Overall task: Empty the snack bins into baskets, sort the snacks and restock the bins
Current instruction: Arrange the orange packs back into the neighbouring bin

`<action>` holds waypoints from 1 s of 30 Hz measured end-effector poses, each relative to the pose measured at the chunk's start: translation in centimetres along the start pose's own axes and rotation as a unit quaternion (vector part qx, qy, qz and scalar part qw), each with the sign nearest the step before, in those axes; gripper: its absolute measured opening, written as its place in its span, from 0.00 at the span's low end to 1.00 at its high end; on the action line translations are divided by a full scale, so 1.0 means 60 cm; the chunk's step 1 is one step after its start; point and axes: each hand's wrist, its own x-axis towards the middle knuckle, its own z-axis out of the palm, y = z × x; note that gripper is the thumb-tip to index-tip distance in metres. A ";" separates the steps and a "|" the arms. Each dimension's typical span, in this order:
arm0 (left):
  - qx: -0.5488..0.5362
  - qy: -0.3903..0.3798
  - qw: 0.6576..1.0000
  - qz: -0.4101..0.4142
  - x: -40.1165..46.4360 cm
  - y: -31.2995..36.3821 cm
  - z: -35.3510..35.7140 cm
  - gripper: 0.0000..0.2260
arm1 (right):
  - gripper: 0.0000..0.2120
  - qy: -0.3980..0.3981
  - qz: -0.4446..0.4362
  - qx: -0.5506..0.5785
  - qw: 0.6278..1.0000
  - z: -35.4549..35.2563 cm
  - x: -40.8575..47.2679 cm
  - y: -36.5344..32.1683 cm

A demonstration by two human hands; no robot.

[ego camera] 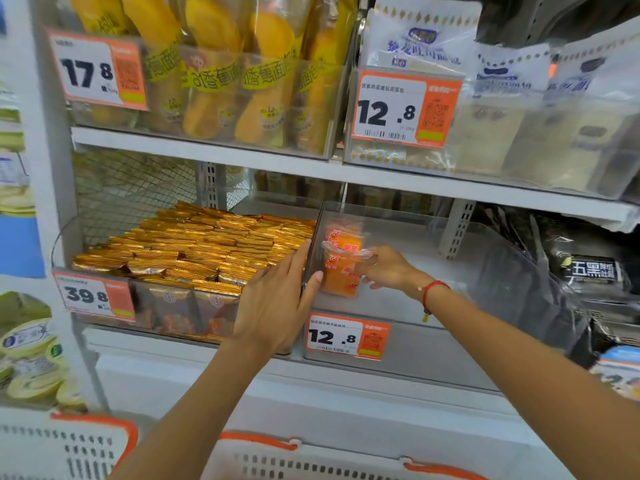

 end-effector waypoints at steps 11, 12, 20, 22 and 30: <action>-0.022 0.023 0.999 0.018 0.001 -0.008 0.008 0.27 | 0.12 0.122 0.063 0.138 0.981 0.030 0.082 0.022; -0.018 0.027 0.999 0.017 0.001 -0.009 0.009 0.27 | 0.12 0.117 0.064 0.132 0.982 0.029 0.084 0.022; -0.010 0.038 0.999 0.013 0.000 -0.008 0.012 0.26 | 0.21 0.045 0.099 0.192 0.975 0.046 0.091 0.014; -0.007 0.042 0.999 0.014 0.001 -0.008 0.013 0.25 | 0.22 0.039 0.104 0.206 0.972 0.048 0.087 0.011; -0.009 0.036 0.999 0.009 -0.001 -0.003 0.004 0.25 | 0.17 0.017 0.078 0.180 0.980 0.039 0.075 0.008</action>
